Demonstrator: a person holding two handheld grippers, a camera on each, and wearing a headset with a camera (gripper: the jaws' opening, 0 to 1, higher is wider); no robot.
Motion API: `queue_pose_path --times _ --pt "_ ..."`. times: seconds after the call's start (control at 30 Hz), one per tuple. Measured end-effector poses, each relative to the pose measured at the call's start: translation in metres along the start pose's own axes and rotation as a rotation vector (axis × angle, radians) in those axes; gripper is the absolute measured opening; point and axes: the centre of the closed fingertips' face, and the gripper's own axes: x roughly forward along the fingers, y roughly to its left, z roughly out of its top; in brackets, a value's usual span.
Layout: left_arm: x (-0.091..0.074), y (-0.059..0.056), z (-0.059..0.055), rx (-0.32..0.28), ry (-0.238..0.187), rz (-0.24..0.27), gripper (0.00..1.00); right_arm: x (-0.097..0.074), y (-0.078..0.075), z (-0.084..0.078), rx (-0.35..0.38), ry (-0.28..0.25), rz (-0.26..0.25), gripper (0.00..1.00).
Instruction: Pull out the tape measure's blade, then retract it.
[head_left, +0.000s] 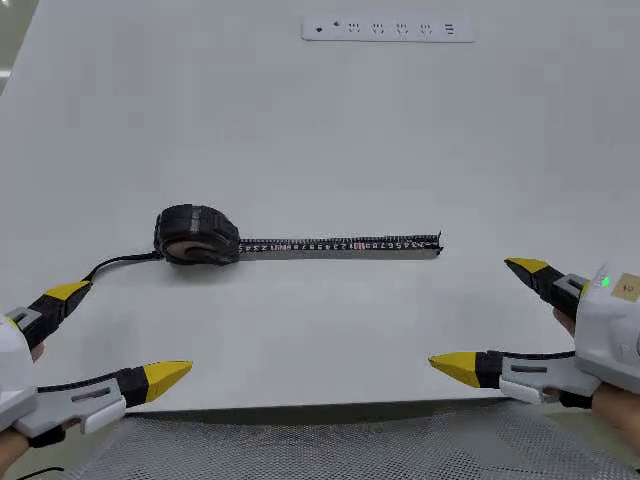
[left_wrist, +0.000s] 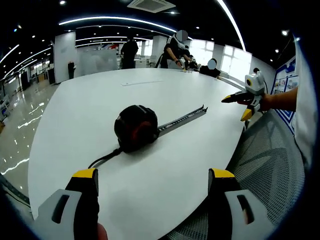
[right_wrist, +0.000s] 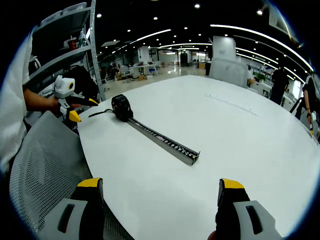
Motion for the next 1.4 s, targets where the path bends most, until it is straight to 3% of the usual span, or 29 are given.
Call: queue_pose_path --times 0.7,1.2,1.4 --pt "0.002 -0.001 0.007 0.001 0.009 -0.006 0.85 0.000 -0.003 -0.002 -0.010 0.017 0.002 0.93" --pt "0.025 -0.018 0.021 -0.024 0.007 -0.012 0.85 -0.001 -0.006 0.000 -0.015 0.012 0.001 0.93" --pt "0.036 -0.015 0.031 -0.028 0.004 0.004 0.86 -0.001 -0.008 0.003 -0.017 0.009 0.001 0.93"
